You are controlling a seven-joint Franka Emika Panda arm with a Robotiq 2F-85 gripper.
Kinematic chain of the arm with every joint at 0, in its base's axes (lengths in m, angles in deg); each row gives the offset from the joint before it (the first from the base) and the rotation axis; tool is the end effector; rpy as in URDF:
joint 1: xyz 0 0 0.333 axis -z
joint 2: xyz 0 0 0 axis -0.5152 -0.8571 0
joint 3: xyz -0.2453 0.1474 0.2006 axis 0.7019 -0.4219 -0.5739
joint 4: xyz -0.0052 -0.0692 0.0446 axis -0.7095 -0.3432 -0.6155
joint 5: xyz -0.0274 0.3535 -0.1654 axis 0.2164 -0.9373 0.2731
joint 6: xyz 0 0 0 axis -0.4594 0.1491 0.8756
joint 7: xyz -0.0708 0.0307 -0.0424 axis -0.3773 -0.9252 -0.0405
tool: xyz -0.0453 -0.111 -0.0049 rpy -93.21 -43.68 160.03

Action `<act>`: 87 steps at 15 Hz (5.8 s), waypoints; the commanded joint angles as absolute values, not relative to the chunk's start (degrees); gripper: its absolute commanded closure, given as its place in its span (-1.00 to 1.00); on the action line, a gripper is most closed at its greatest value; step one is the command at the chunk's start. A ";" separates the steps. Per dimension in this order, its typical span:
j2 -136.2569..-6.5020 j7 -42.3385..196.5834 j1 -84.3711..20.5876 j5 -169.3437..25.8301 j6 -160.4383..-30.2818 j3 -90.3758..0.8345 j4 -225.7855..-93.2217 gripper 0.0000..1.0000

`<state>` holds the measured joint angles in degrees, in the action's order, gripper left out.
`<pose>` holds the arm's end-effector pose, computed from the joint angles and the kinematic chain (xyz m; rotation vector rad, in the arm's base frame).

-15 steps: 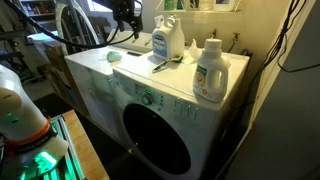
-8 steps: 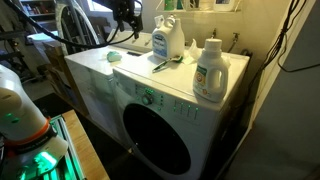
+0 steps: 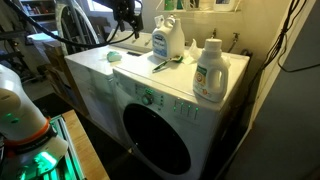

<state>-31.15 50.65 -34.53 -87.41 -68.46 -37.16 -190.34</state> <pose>0.4282 -0.0554 0.5976 -2.8587 -0.2854 -0.2940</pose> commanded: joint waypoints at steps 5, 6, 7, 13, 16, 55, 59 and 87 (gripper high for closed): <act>-31.97 59.05 -26.82 -76.91 -68.15 -39.13 -184.06 -1.00; -32.24 60.17 -26.02 -75.50 -68.31 -39.10 -183.19 -1.00; -32.64 61.22 -25.19 -74.18 -68.75 -38.96 -182.32 -1.00; -36.83 67.33 -21.25 -67.80 -76.04 -38.33 -178.70 -1.00; -40.48 71.09 -19.63 -66.52 -78.80 -37.91 -176.24 -1.00; -59.30 82.61 -17.75 -64.05 -95.82 -34.62 -167.01 0.22; -58.34 82.23 -18.10 -63.96 -95.37 -34.92 -167.46 0.22; -50.68 67.38 -24.76 -68.34 -97.96 -42.80 -174.44 0.22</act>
